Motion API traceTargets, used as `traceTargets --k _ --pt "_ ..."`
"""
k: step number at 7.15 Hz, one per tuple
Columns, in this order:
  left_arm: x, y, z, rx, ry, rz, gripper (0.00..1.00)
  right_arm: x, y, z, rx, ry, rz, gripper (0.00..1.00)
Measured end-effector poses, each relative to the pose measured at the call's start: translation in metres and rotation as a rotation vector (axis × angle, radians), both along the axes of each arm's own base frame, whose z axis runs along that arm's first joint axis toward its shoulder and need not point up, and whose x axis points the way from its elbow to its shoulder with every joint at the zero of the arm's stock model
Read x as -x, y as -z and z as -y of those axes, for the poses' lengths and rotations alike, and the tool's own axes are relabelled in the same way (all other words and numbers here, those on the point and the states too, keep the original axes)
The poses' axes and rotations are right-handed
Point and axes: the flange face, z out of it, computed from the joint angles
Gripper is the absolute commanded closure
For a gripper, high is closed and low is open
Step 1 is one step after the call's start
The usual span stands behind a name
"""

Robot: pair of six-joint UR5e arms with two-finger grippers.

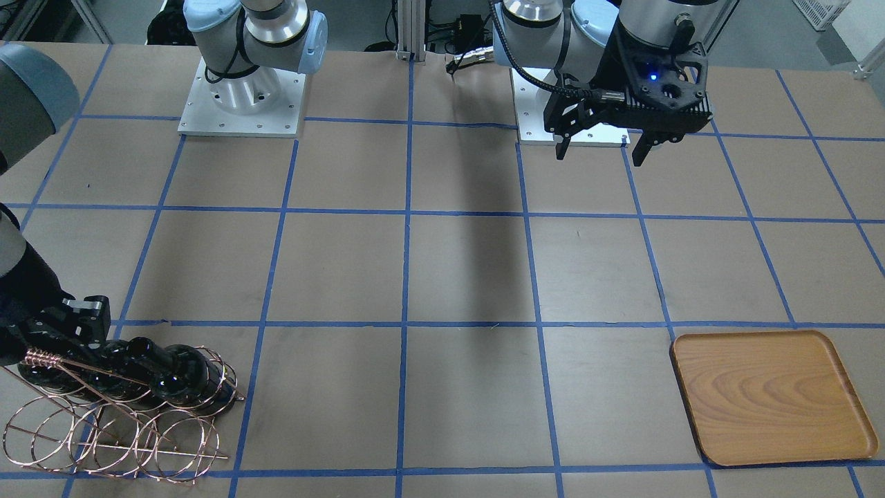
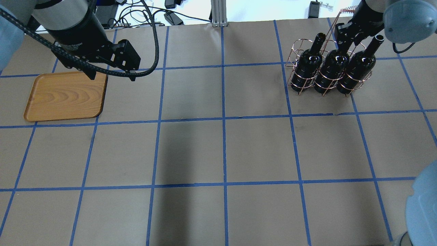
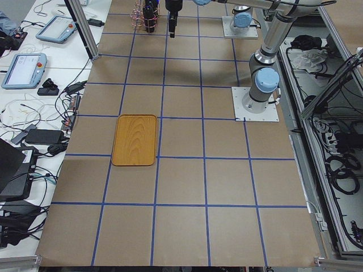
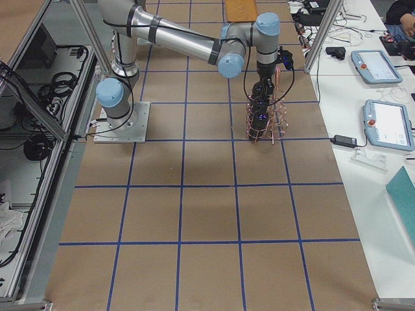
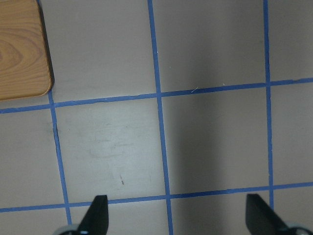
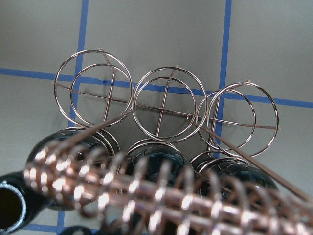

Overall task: Take wine from basket and place on tray
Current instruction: 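Close the right gripper on the neck of the dark wine bottle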

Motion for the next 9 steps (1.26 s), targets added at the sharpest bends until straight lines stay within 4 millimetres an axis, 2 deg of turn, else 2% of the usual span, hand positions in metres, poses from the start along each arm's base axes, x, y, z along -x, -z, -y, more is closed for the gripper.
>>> traceTargets --k 1,2,3,7,9 --pt "0.000 0.000 0.000 -0.001 0.000 0.000 0.00 0.000 0.001 0.000 -0.003 0.000 0.001 0.72" --pt "0.000 0.000 0.000 -0.001 0.000 0.000 0.00 0.000 0.001 0.000 -0.004 0.000 0.002 0.96" --pt "0.000 0.000 0.000 -0.001 0.000 0.000 0.00 0.000 0.001 0.000 -0.005 -0.001 0.003 1.00" --pt "0.000 0.000 0.000 -0.001 0.000 0.000 0.00 -0.001 -0.006 -0.004 -0.014 -0.009 0.002 1.00" --pt "0.000 0.000 0.000 -0.001 0.000 0.000 0.00 -0.006 -0.030 -0.016 -0.009 -0.015 -0.001 1.00"
